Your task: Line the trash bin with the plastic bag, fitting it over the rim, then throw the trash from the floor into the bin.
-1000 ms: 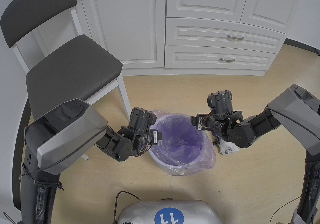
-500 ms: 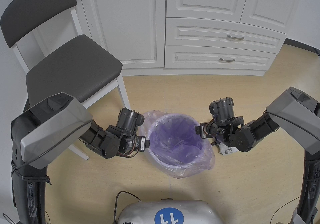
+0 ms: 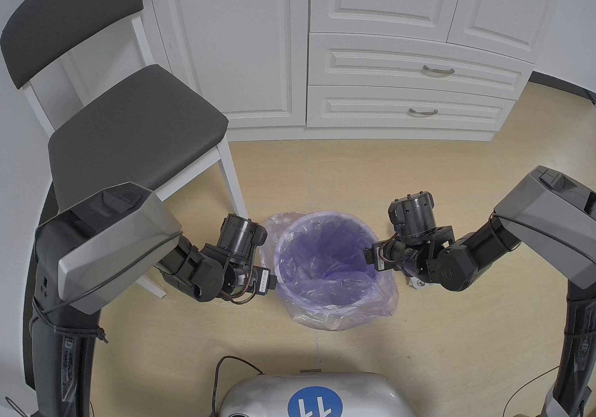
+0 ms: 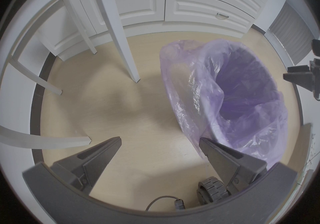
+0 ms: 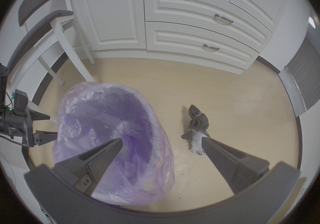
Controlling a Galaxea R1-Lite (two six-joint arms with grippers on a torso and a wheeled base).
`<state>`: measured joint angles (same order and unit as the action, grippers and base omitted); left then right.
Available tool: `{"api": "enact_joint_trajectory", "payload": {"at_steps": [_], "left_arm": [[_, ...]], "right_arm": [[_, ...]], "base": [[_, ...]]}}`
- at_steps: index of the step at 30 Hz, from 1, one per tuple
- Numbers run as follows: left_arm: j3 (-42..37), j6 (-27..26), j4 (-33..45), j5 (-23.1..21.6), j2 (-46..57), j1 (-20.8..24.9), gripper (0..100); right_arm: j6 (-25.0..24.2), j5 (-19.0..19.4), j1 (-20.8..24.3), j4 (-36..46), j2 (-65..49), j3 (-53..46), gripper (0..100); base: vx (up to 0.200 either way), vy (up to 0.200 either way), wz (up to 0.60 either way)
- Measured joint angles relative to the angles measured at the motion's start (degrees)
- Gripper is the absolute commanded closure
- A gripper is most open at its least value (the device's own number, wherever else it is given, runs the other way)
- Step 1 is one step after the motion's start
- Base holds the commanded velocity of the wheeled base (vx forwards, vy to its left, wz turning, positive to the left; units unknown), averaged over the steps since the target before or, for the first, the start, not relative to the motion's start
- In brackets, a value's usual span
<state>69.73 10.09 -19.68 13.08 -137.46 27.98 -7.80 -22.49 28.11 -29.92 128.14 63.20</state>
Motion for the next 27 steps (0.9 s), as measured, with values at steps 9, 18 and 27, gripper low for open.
{"api": "enact_joint_trajectory", "payload": {"at_steps": [9,18,27], "left_arm": [[6.07,3.12,-0.09,0.44,-6.14,-0.26,0],[7.78,4.96,-0.24,0.52,-8.22,-0.30,0],[6.67,5.45,-0.27,0.44,-7.39,-0.12,0]], "right_arm": [[0.06,0.00,0.39,-0.13,0.37,-0.35,0],[-3.39,-0.50,2.80,-2.35,3.51,2.86,0],[-11.93,-2.17,6.47,-3.50,8.85,9.62,0]], "base": [[0.000,0.000,0.00],[0.000,0.000,0.00],[0.000,0.000,0.00]]}}
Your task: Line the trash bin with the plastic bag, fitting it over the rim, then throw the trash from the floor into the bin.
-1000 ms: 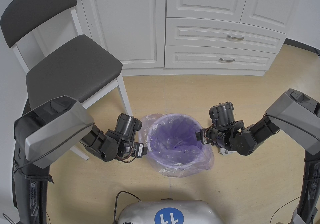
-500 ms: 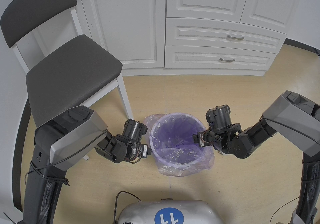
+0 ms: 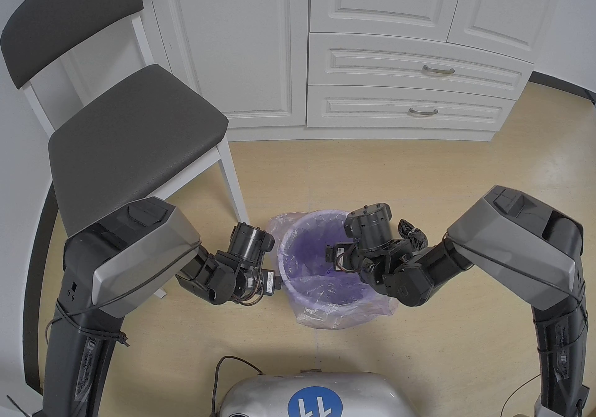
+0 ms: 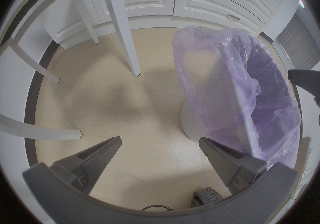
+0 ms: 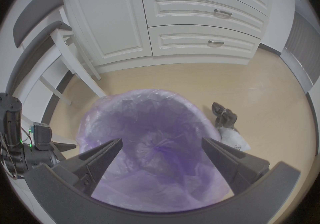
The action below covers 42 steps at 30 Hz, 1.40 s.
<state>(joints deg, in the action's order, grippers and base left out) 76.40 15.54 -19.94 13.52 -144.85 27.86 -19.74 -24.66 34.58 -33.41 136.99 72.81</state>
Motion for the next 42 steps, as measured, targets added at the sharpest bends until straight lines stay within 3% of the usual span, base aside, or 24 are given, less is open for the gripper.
{"api": "enact_joint_trajectory", "payload": {"at_steps": [9,10,21,26,34,42], "left_arm": [[-1.76,0.09,-0.59,0.00,1.66,-0.02,0],[-1.99,0.09,-0.72,0.00,1.94,0.00,0],[-3.00,-0.16,-2.06,-0.09,3.17,0.04,0],[-3.08,-0.17,-2.08,-0.06,3.25,0.22,0],[-3.08,-0.24,-2.08,-0.04,3.25,0.32,0],[-3.11,-0.17,-2.08,-0.02,3.45,0.34,0]], "right_arm": [[-2.01,2.68,1.07,-5.40,1.82,0.78,0],[-2.02,2.91,1.08,-5.42,1.94,0.76,100],[-2.79,5.16,1.61,-4.33,4.80,3.45,100],[-4.27,7.05,1.57,0.20,5.11,4.00,100],[-5.35,9.07,1.83,14.57,3.21,4.19,100],[-3.96,12.87,2.01,18.18,-1.04,0.96,100]], "base": [[0.000,0.000,0.00],[0.000,0.000,0.00],[0.000,0.000,0.00],[0.000,0.000,0.00],[0.000,0.000,0.00],[0.000,0.000,0.00]]}}
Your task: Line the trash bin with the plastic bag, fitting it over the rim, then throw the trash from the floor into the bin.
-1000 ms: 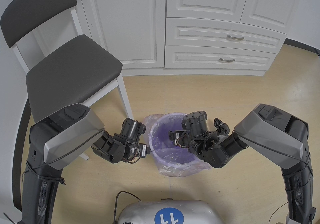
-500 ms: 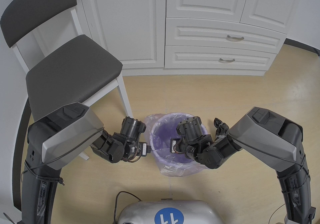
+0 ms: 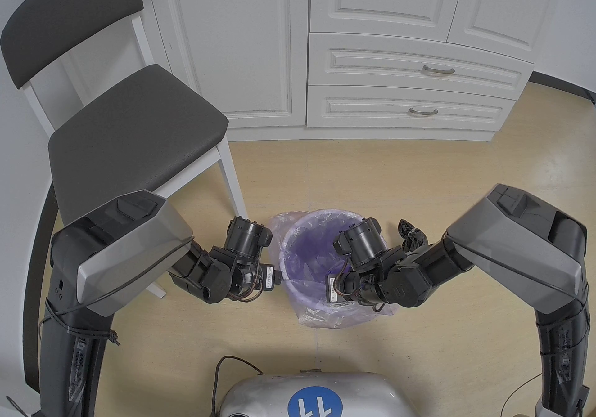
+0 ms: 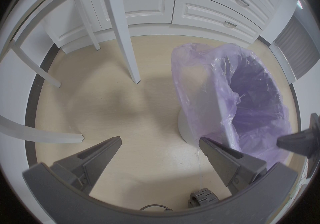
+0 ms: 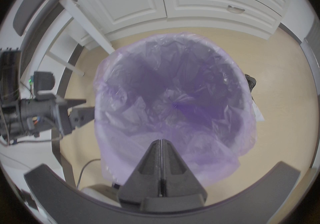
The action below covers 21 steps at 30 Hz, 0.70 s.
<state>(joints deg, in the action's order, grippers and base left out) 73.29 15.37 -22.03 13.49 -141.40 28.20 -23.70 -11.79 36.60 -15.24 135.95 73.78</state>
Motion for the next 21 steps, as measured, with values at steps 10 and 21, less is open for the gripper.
{"api": "enact_joint_trajectory", "payload": {"at_steps": [10,21], "left_arm": [[-0.06,0.12,-0.02,0.00,0.35,0.02,0],[-0.09,0.17,-0.06,0.10,0.41,0.02,0]], "right_arm": [[9.61,4.66,0.20,2.88,-6.01,-8.84,100],[5.58,3.83,-1.45,-7.25,-6.64,-7.59,100]], "base": [[0.000,0.000,0.00],[0.000,0.000,0.00]]}}
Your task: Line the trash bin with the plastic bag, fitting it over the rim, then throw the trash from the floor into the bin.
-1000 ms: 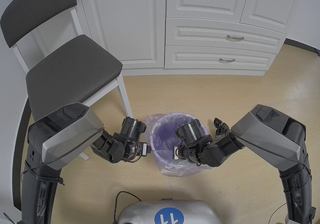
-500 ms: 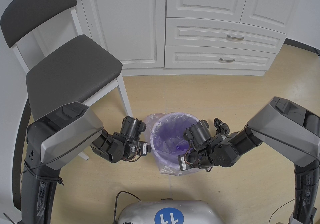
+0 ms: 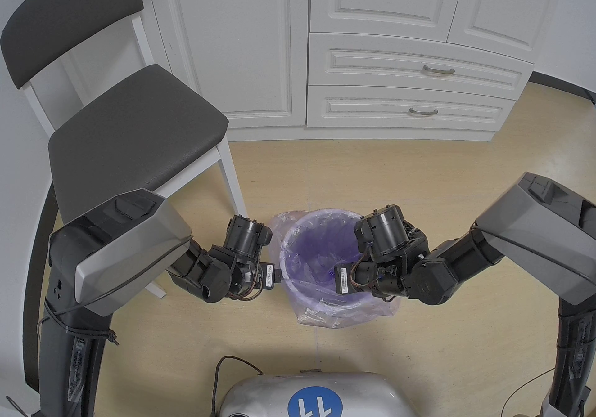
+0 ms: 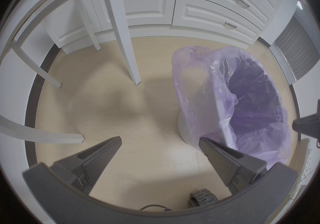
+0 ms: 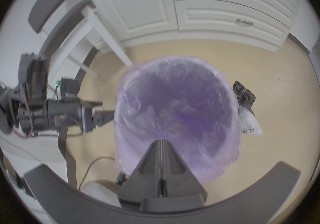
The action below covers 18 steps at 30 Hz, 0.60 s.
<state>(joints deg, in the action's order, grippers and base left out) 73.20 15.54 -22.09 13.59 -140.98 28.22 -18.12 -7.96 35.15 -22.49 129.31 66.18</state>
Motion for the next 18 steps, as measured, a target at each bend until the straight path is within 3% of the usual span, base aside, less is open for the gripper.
{"api": "enact_joint_trajectory", "payload": {"at_steps": [11,18], "left_arm": [[-0.02,-0.02,-0.02,0.06,-0.24,0.24,0],[0.00,0.00,-0.05,0.09,-0.33,0.27,0]], "right_arm": [[-2.02,-3.23,-1.66,-4.41,8.35,5.58,100],[1.89,-2.66,-2.82,-2.11,6.00,2.08,100]], "base": [[0.000,0.000,0.00],[0.000,0.000,0.00]]}}
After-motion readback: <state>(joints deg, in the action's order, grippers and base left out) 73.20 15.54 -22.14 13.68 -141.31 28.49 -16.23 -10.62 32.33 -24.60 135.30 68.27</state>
